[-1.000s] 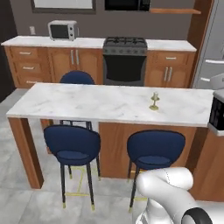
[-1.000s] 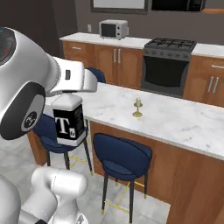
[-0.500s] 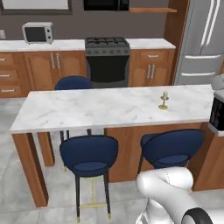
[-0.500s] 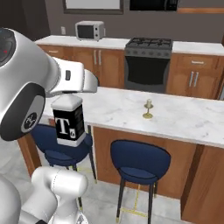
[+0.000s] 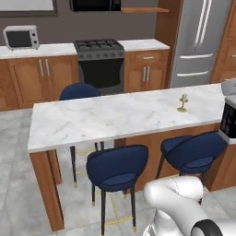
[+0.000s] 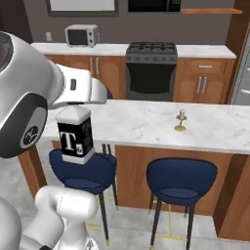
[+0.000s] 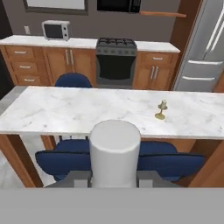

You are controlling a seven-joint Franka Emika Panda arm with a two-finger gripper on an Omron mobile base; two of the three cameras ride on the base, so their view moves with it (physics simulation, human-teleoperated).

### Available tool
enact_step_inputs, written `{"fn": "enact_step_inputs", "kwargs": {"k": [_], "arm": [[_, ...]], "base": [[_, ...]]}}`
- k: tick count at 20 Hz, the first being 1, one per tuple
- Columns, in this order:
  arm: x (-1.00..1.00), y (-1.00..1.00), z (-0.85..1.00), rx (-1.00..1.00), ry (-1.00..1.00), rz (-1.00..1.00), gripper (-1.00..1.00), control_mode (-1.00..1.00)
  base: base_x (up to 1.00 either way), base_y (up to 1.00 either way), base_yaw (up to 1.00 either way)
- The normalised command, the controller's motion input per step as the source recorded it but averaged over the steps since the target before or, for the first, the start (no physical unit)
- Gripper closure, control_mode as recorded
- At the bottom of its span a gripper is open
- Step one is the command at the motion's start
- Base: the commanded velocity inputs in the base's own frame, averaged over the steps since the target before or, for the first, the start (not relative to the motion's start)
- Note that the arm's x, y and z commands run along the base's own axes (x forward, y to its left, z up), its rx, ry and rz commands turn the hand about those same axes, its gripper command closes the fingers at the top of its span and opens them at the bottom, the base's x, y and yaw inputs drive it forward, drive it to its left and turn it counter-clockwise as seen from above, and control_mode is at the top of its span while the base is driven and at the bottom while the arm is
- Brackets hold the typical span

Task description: Get the candle and the liquor from the cabinet and move them to the dining counter.

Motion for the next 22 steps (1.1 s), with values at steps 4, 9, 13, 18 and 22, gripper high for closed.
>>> {"fn": "enact_step_inputs", "kwargs": {"k": [4,9,13,18,22], "arm": [[0.0,0.0,0.0,0.0,0.0,0.0,1.0,1.0],[0.0,0.0,0.0,0.0,0.0,0.0,1.0,1.0],[0.0,0.0,0.0,0.0,0.0,0.0,1.0,1.0],[0.0,0.0,0.0,0.0,0.0,0.0,1.0,1.0],[0.0,0.0,0.0,0.0,0.0,0.0,1.0,1.0]], "base": [[0.38,0.72,-0.19],[0.53,0.84,-0.06],[0.39,0.57,0.17],[0.16,0.12,0.24],[0.18,0.03,0.19]]}}
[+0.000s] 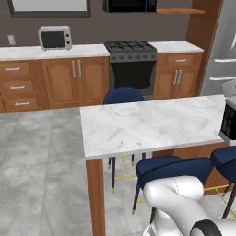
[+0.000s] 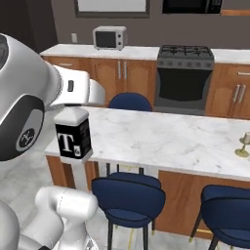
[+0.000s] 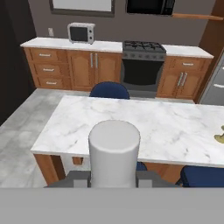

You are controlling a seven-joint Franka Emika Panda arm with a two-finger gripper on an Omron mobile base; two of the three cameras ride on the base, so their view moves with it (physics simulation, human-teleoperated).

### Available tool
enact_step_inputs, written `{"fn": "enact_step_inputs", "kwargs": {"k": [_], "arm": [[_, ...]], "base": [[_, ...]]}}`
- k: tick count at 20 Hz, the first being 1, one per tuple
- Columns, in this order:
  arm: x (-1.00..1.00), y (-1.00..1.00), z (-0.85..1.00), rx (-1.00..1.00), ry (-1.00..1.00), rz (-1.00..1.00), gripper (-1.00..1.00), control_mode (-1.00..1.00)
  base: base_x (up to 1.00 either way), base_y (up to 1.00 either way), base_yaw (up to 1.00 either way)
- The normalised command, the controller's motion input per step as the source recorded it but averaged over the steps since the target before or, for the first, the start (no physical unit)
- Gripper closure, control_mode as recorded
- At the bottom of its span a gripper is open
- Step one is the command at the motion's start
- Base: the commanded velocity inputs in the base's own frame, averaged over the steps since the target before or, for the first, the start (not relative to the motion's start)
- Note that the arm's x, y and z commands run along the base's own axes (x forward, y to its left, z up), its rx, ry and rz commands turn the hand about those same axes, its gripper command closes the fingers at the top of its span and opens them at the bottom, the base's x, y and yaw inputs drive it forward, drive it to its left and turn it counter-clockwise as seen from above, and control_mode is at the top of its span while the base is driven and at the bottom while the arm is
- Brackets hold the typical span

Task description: Get the candle and the liquor from the cabinet and move them to the dining counter.

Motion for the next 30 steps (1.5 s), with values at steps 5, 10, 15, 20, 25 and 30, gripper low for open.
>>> {"fn": "enact_step_inputs", "kwargs": {"k": [5,10,15,20,25,30], "arm": [[0.0,0.0,0.0,0.0,0.0,0.0,1.0,1.0],[0.0,0.0,0.0,0.0,0.0,0.0,1.0,1.0],[0.0,0.0,0.0,0.0,0.0,0.0,1.0,1.0],[0.3,0.07,-0.09,0.0,0.0,0.02,1.0,-1.0],[0.85,0.03,-0.27,0.0,0.0,0.07,1.0,-1.0],[0.99,0.0,-0.46,0.0,0.0,0.19,1.0,-1.0]], "base": [[0.21,0.15,0.18],[0.22,0.07,0.06],[0.45,0.0,0.0],[0.36,0.11,0.0],[0.0,0.0,0.0],[0.0,0.0,0.0]]}}
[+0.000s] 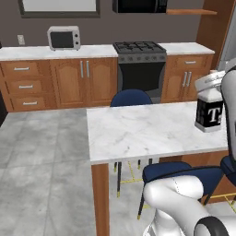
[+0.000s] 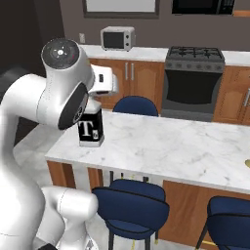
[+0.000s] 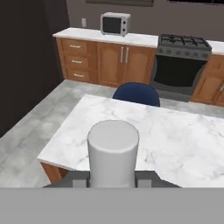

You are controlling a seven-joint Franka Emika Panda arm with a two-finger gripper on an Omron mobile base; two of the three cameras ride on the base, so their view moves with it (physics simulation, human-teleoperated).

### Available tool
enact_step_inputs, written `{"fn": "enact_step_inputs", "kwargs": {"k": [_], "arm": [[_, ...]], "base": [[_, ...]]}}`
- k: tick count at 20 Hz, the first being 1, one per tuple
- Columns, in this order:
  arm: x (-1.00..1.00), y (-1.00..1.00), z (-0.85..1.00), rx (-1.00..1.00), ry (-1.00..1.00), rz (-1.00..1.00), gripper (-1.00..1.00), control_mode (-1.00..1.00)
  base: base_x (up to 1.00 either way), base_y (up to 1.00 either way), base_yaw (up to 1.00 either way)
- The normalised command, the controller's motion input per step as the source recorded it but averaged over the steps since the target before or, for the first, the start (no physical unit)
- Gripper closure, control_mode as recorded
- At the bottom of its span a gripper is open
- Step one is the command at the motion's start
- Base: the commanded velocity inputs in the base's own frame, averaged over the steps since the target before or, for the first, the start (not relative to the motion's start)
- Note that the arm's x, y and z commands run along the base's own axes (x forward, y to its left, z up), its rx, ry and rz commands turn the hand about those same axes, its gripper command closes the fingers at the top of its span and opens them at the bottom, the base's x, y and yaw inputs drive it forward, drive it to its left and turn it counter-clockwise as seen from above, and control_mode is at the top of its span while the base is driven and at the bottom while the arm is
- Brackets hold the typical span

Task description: Get the candle and the liquor from the cabinet and move them to the dining counter.

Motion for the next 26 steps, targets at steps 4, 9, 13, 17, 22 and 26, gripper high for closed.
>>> {"fn": "enact_step_inputs", "kwargs": {"k": [4,9,13,17,22,26], "arm": [[0.7,0.0,-0.74,0.0,0.0,0.24,1.0,-1.0],[0.77,0.0,-0.73,0.0,0.0,0.19,1.0,-1.0],[0.79,-0.03,-0.19,0.07,0.0,0.09,1.0,-1.0],[0.87,-0.15,-0.12,0.0,0.08,0.0,1.0,-1.0],[0.71,-0.39,-0.16,0.01,0.2,0.0,1.0,-1.0],[0.51,-0.47,-0.12,0.0,0.22,0.0,1.0,-1.0]], "base": [[0.0,0.0,0.0],[0.0,0.0,0.0],[0.0,0.0,0.0],[0.0,0.0,0.0],[0.0,0.0,0.0],[0.0,0.0,0.0]]}}
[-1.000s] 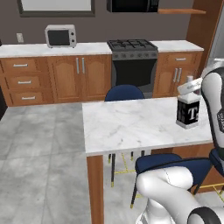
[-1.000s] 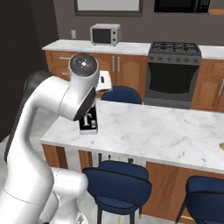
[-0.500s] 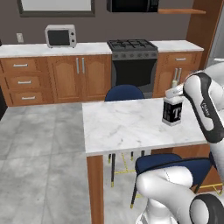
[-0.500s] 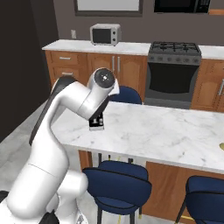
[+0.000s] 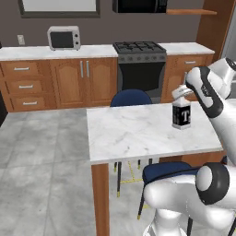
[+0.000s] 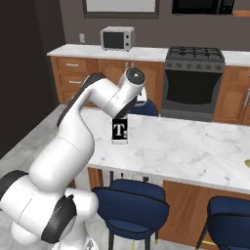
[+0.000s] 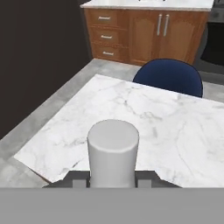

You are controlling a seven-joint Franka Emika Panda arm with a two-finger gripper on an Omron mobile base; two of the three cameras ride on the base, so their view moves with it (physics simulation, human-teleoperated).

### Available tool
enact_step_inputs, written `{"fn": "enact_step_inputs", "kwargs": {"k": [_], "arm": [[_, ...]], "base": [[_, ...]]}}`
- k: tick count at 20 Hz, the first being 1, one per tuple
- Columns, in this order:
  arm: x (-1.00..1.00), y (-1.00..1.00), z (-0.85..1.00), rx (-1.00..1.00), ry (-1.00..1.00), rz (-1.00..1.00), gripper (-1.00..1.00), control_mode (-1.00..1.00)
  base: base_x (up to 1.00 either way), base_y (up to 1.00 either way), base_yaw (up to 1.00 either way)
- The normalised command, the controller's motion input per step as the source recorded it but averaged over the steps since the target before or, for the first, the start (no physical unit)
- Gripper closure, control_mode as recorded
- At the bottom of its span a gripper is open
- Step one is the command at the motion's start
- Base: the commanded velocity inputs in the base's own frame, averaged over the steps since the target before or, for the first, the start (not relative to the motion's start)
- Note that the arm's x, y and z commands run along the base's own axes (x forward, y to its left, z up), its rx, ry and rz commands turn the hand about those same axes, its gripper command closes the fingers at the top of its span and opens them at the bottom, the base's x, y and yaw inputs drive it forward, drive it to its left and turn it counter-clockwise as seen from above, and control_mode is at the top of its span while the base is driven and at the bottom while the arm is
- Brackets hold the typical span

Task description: Get the candle and the liquor from the cabinet and move them to the dining counter.

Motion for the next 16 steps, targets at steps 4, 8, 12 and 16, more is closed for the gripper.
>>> {"fn": "enact_step_inputs", "kwargs": {"k": [4,8,12,16], "arm": [[0.56,-0.33,-0.26,0.0,0.14,0.0,1.0,-1.0],[0.77,-0.05,-0.48,0.01,0.03,0.01,1.0,-1.0],[0.66,0.0,-0.54,0.03,0.0,0.01,1.0,-1.0],[0.49,0.0,-0.53,0.02,0.0,0.0,1.0,-1.0]], "base": [[0.0,0.0,0.0],[0.0,0.0,0.0],[0.0,0.0,0.0],[0.0,0.0,0.0]]}}
